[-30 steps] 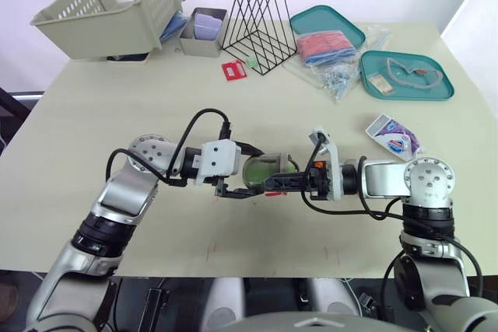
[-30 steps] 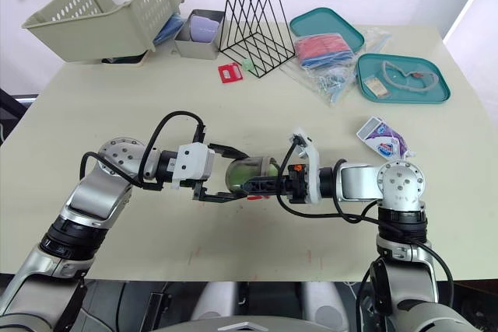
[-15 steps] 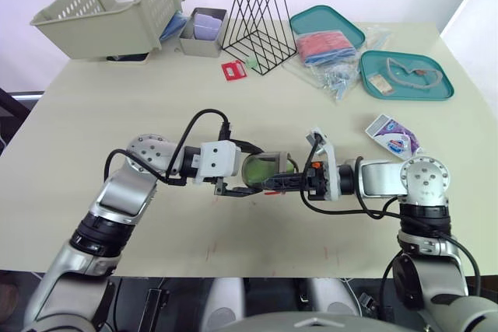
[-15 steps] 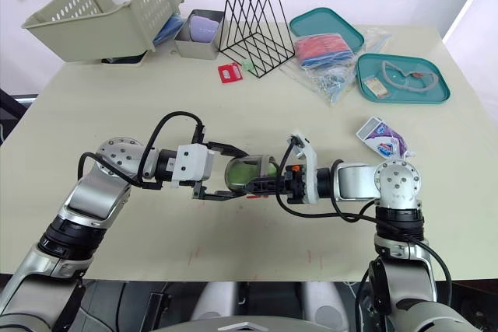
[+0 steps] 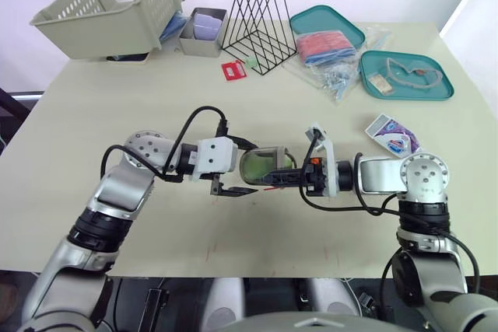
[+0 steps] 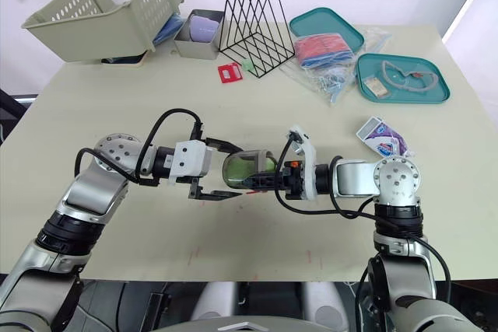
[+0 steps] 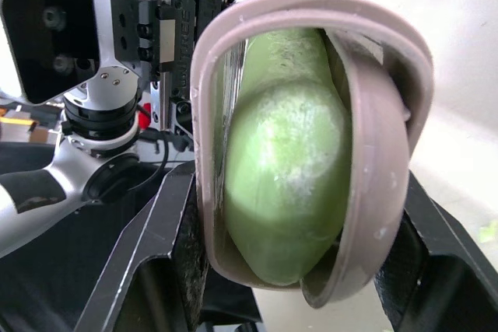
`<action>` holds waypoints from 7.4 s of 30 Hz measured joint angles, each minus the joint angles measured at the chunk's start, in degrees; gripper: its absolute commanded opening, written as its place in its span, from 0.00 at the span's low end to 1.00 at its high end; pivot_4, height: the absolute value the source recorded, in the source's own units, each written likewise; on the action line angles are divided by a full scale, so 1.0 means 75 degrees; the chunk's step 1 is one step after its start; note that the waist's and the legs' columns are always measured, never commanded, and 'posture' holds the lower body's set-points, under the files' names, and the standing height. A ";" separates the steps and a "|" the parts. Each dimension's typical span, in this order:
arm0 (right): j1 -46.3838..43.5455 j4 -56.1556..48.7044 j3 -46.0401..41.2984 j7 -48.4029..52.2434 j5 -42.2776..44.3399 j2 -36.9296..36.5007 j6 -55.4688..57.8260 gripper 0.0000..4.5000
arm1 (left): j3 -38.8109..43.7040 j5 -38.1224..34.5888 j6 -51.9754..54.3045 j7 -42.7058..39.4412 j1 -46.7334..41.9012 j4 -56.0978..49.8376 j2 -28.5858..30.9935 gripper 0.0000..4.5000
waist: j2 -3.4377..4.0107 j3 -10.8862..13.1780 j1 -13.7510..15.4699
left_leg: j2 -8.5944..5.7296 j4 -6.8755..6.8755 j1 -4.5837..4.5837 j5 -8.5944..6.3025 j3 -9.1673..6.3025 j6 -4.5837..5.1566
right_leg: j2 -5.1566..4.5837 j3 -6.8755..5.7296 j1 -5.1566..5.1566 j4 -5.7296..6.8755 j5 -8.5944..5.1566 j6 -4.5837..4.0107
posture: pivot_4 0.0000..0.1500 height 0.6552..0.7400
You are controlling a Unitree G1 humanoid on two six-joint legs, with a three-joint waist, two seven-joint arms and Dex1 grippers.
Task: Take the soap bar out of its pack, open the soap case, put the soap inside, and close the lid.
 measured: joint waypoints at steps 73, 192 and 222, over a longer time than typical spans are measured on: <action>-0.3880 -0.2018 0.6918 0.9121 -1.0968 -0.3927 -0.5026 0.48 | -0.0923 0.0290 0.1155 0.1370 -0.1341 0.0268 -0.2243 0.54 | 0.0048 0.0029 0.0036 | -0.0006 0.0004 -0.0021 0.0002 0.0013 -0.0003 | -0.0006 0.0009 -0.0043 0.0025 -0.0002 -0.0013 | 1.00 1.00; -0.2875 -0.3209 0.5456 0.8673 -0.8026 -0.4899 -0.4342 0.98 | 0.0298 -0.1751 -0.2056 0.0062 0.1331 0.0983 -0.2782 0.54 | 0.0072 0.0012 0.0047 | -0.0003 0.0011 0.0014 0.0003 -0.0011 -0.0004 | -0.0004 -0.0013 0.0010 0.0007 0.0002 -0.0017 | 1.00 1.00; -0.3256 -0.3130 0.6030 0.8311 -0.8477 -0.4211 -0.3651 0.43 | 0.0278 -0.1584 -0.1804 0.0511 0.1260 0.0997 -0.2949 0.54 | 0.0072 0.0012 0.0041 | -0.0004 0.0011 0.0014 0.0003 -0.0013 -0.0004 | -0.0003 -0.0014 0.0010 0.0008 0.0002 -0.0017 | 1.00 1.00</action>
